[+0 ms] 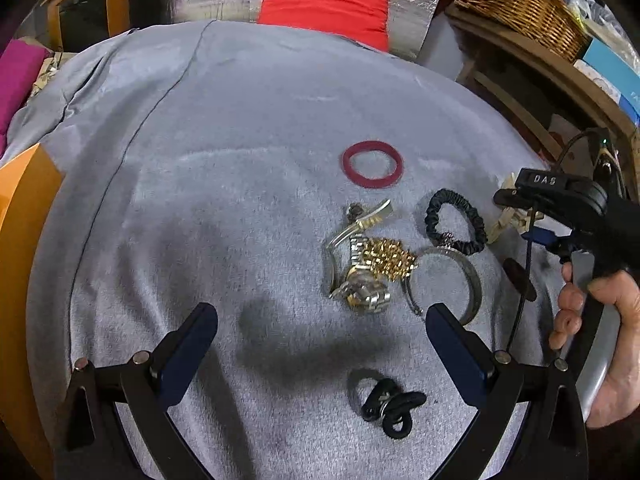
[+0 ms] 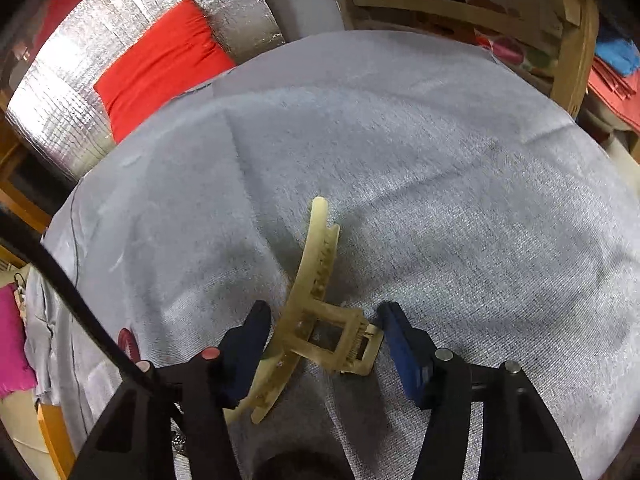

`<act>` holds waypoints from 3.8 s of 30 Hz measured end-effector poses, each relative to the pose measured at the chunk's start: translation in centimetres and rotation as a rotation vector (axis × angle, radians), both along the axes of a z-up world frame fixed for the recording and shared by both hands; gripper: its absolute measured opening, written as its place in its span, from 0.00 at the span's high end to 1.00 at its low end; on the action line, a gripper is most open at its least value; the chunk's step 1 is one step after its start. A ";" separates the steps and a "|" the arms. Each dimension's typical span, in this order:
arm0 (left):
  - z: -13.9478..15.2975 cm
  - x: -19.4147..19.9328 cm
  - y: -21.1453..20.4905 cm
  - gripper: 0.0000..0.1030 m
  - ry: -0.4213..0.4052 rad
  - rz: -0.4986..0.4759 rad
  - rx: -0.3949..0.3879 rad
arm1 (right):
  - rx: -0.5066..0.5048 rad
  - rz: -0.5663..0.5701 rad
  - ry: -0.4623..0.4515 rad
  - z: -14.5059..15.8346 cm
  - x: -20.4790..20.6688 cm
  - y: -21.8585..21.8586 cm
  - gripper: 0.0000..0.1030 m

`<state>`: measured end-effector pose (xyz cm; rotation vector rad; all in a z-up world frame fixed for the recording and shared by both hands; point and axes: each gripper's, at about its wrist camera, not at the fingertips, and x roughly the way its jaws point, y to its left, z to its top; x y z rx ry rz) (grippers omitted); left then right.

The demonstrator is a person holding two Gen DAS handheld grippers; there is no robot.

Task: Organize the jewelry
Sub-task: 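Grasp the cream hair claw clip with the right tool while the left tool grasps the silver watch, then carry clip and watch into the orange tray and open both tools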

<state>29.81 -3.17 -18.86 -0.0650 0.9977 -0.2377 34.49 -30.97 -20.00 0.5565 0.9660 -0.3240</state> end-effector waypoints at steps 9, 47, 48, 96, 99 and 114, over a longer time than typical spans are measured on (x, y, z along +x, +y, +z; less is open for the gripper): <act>-1.0 1.4 -0.6 0.38 0.034 -0.034 -0.048 | 0.058 0.002 -0.048 0.4 -1.0 -1.1 0.44; 7.4 -2.9 3.4 0.87 -0.251 -0.053 -0.195 | 0.430 0.261 -0.347 7.2 -5.0 1.5 0.58; 8.2 -3.3 3.9 0.87 -0.257 -0.048 -0.207 | 0.430 0.276 -0.355 7.5 -5.0 2.1 0.58; 2.4 -1.2 36.0 0.87 -0.012 0.320 -0.028 | -0.082 1.056 0.017 3.9 3.9 51.9 0.58; 1.2 -0.6 36.1 0.86 0.035 0.338 -0.053 | -0.089 1.070 0.042 3.9 4.3 52.0 0.48; 10.4 -6.9 29.3 0.21 -0.270 0.363 0.200 | 0.041 0.991 -0.278 11.1 -1.8 39.9 0.45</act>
